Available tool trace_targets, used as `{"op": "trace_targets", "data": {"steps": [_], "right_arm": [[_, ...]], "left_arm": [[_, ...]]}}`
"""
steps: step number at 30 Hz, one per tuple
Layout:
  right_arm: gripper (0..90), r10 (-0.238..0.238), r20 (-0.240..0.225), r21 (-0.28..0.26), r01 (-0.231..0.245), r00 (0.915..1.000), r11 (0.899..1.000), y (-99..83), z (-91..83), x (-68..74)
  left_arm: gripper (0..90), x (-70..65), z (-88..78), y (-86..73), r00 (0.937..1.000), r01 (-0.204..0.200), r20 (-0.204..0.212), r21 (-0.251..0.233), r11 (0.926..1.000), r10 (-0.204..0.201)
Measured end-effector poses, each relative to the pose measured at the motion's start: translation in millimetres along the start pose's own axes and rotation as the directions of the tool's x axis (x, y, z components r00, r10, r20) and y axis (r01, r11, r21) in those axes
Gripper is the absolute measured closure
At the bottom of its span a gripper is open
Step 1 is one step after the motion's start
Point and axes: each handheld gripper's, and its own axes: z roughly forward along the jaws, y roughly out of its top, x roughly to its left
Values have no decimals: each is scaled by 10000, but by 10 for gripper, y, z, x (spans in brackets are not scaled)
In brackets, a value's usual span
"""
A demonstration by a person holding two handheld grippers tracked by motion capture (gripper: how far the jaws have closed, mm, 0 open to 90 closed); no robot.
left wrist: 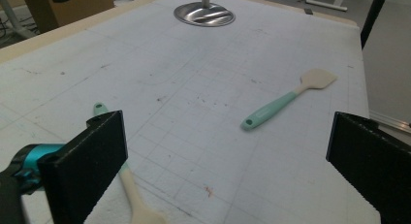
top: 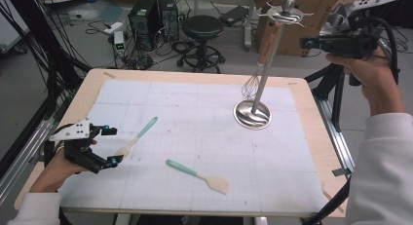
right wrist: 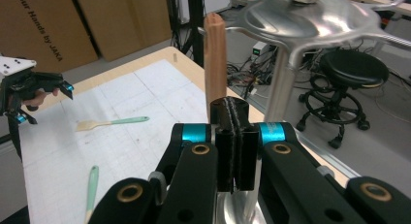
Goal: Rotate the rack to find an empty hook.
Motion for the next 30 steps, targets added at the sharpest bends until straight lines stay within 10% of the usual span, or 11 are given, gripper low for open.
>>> {"op": "trace_targets", "data": {"steps": [30], "right_arm": [[894, 4, 196, -16, -3, 9998, 10000, 198, -10, -234]], "left_arm": [[17, -14, 4, -5, 9999, -27, 120, 168, 9999, 25]]}}
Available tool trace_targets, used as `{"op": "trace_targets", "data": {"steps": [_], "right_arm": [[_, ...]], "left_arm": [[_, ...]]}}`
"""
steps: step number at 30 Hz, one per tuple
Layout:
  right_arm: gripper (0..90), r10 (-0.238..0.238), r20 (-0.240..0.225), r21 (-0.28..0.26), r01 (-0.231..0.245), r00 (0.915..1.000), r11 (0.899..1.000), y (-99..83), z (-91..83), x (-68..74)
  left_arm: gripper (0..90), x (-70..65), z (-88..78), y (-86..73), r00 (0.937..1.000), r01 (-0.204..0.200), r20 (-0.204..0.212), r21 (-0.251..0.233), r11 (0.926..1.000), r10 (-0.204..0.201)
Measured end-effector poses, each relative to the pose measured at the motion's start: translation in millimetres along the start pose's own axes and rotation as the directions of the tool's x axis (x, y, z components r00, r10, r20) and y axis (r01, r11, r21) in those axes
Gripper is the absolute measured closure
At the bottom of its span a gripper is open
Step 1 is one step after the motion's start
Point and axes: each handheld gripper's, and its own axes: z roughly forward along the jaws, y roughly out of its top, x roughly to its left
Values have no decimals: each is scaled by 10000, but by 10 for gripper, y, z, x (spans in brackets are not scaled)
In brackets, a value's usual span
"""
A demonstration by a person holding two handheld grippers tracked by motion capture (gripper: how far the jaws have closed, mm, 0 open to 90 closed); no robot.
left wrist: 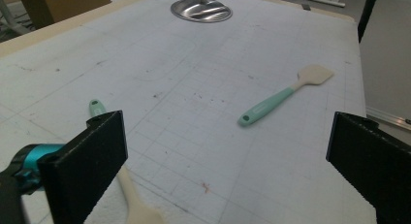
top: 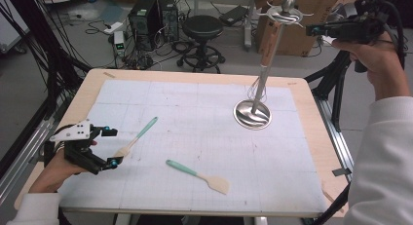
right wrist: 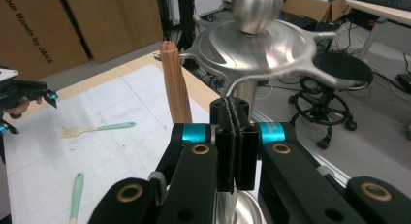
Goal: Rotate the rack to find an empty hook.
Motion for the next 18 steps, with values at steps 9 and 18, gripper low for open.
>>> {"op": "trace_targets", "data": {"steps": [9, 18], "right_arm": [[894, -209, -185, 21, 209, 9996, 9998, 56, 115, 126], [894, -275, -464, 64, 278, 9985, 9996, 121, 266, 201]], "left_arm": [[17, 2, -6, 2, 10000, 9, 10, -74, 10000, -9], [17, -1, -11, 2, 10000, 35, 27, -91, 10000, -34]]}}
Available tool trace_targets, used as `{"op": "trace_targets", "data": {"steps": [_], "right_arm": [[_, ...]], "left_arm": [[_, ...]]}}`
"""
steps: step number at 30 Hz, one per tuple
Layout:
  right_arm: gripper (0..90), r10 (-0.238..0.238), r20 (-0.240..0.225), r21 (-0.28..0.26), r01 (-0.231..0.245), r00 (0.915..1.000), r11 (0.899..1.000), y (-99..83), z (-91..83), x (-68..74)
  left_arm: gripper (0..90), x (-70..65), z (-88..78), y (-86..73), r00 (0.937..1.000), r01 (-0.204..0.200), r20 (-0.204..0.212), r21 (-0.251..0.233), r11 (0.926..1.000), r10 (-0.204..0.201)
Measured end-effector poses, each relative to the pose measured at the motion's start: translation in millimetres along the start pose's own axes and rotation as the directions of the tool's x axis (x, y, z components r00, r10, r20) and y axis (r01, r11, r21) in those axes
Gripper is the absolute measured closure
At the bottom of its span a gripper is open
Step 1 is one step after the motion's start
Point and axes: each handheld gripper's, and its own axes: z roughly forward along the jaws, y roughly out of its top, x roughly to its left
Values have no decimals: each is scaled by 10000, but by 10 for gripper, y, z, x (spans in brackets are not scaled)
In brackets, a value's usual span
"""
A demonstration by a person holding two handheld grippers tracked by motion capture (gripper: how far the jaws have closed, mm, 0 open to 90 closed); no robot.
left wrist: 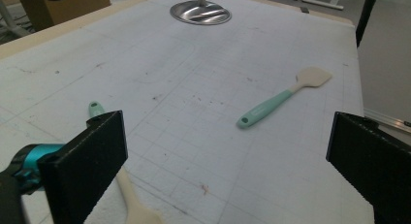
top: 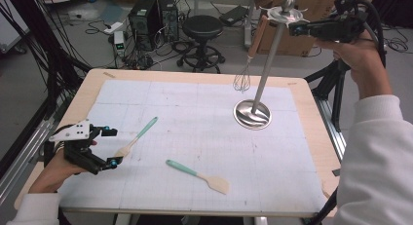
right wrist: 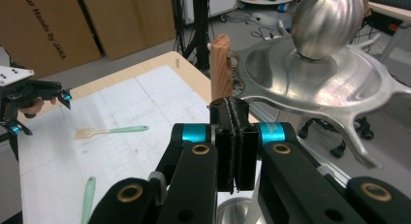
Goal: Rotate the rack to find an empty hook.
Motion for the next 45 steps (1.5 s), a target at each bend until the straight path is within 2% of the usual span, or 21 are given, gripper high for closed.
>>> {"op": "trace_targets", "data": {"steps": [9, 16, 17, 20, 25, 29, 32, 33, 37, 40, 45], "right_arm": [[888, 22, 68, -110, -21, 10000, 9999, -60, -38, 9], [787, 167, 57, -243, -166, 9998, 9996, -192, -78, 71], [754, 284, 4, -240, -284, 9996, 9993, -214, -76, 89], [670, 211, -18, -35, -211, 9998, 9998, -275, -58, 153], [453, 226, 91, 183, -228, 9997, 9996, -377, -35, 291], [227, 62, 151, 363, -68, 9999, 9993, -452, -33, 388], [31, 231, 86, 529, -236, 9997, 9983, -522, -25, 432], [2, 194, 35, 588, -196, 9998, 9981, -550, -21, 442], [2, 395, 120, 305, -399, 9991, 9987, -638, -48, 515], [2, 293, -121, 246, -290, 9995, 9993, -698, -56, 587], [2, 31, -234, 140, -27, 9997, 9999, -792, -21, 719]], "left_arm": [[17, -1, 6, -1, 10000, -20, -23, 56, 10000, 20], [17, 9, 9, -7, 10000, 20, -47, 65, 10000, -20], [17, 12, 10, -8, 10000, 3, -58, 96, 10000, -2], [17, 10, 0, -5, 10000, -19, -67, 57, 10000, 19], [17, 6, -5, -3, 10000, -8, -52, 0, 10000, 8], [17, 8, -2, -4, 10000, 18, -34, -26, 10000, -18], [17, 12, -2, -6, 10000, 45, -29, -7, 10000, -45], [17, 12, -2, -6, 10000, 41, -22, -16, 10000, -41], [17, 21, 3, -6, 10000, 79, 0, -79, 9999, -79], [17, 24, 8, -8, 10000, 76, 36, -43, 10000, -76], [17, 27, 1, -8, 10000, 64, 23, -32, 10000, -64]]}}
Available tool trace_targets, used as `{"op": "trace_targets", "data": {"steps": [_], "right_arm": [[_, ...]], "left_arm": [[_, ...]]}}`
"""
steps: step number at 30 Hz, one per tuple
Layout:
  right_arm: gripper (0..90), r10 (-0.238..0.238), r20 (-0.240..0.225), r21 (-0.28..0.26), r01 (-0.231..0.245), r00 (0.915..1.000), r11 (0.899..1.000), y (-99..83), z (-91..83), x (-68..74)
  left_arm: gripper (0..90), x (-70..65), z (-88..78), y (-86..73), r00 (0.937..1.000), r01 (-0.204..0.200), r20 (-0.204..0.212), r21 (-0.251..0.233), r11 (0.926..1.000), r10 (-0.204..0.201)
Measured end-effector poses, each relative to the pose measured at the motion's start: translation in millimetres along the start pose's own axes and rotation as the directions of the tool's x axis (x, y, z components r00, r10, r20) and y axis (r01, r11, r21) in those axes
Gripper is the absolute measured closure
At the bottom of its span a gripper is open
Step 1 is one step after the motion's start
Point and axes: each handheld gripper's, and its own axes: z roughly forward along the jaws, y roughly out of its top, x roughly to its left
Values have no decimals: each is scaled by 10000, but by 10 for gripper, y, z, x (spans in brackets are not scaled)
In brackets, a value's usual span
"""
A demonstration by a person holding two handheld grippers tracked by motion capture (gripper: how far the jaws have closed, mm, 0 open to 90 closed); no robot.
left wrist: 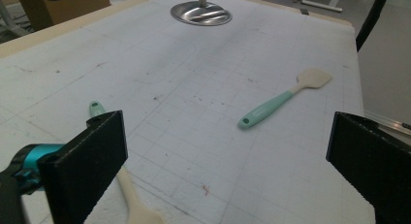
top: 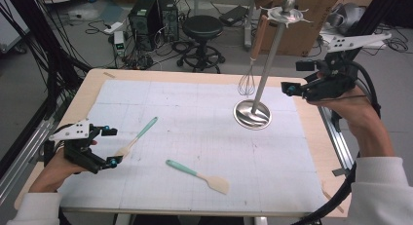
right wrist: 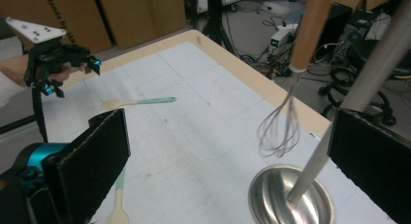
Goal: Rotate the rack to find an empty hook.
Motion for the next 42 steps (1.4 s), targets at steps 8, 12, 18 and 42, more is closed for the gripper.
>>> {"op": "trace_targets", "data": {"steps": [8, 12, 18, 42], "right_arm": [[2, -306, -247, 21, 307, 9992, 9995, -189, 130, 175], [2, -320, -325, 83, 323, 9990, 9994, -319, 191, 235], [2, -367, -372, -3, 367, 9986, 9993, -531, 291, 294], [2, 12, -119, -26, -12, 9999, 10000, -1515, 811, 379]], "left_arm": [[17, -13, 2, 1, 10000, -30, 53, 21, 10000, 30], [17, -17, 0, 2, 10000, -23, 69, 2, 10000, 23], [16, -18, -6, 2, 10000, -12, 80, -28, 10000, 12], [17, -35, 27, -3, 9998, -113, 146, 164, 9998, 111]]}}
